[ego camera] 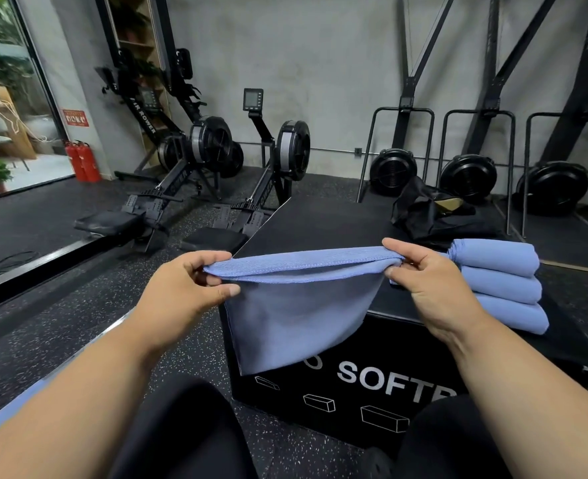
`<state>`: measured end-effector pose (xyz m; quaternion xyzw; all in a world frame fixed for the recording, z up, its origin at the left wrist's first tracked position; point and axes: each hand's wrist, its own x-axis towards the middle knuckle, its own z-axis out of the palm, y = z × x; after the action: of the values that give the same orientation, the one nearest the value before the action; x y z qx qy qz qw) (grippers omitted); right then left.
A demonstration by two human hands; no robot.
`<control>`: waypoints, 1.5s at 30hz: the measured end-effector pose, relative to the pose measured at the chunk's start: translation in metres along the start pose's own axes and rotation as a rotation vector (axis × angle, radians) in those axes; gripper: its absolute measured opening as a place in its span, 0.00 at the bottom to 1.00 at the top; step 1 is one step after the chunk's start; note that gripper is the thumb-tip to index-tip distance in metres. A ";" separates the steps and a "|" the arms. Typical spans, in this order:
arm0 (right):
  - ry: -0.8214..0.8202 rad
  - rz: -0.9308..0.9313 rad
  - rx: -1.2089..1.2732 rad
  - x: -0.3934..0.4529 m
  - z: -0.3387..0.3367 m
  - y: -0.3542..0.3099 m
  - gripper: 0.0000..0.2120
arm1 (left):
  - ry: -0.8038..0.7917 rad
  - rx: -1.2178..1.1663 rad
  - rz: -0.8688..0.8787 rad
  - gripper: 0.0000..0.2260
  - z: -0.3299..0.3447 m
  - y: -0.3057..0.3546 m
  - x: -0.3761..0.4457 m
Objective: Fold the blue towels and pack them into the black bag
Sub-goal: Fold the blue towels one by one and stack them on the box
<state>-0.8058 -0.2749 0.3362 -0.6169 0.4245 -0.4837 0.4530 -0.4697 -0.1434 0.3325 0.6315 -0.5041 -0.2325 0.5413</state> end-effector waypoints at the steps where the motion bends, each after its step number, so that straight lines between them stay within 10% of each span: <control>1: 0.001 -0.003 -0.018 0.001 -0.001 0.000 0.21 | 0.007 0.005 -0.004 0.24 0.000 0.000 0.000; 11: -0.064 -0.075 -0.138 0.007 -0.005 0.000 0.08 | -0.001 0.046 -0.005 0.16 -0.001 0.000 0.006; 30: -0.191 0.062 0.297 0.005 0.001 0.034 0.23 | 0.118 0.013 0.105 0.12 0.009 -0.007 0.010; 37: -0.154 0.075 0.349 0.002 0.010 0.031 0.06 | 0.193 -0.061 0.055 0.09 0.021 -0.015 0.005; 45: -0.040 0.112 0.283 0.004 -0.009 0.035 0.08 | -0.080 0.180 0.111 0.08 -0.001 -0.024 0.007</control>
<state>-0.8167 -0.2883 0.3046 -0.5320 0.3766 -0.5003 0.5700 -0.4564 -0.1513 0.3122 0.6386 -0.5786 -0.1811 0.4739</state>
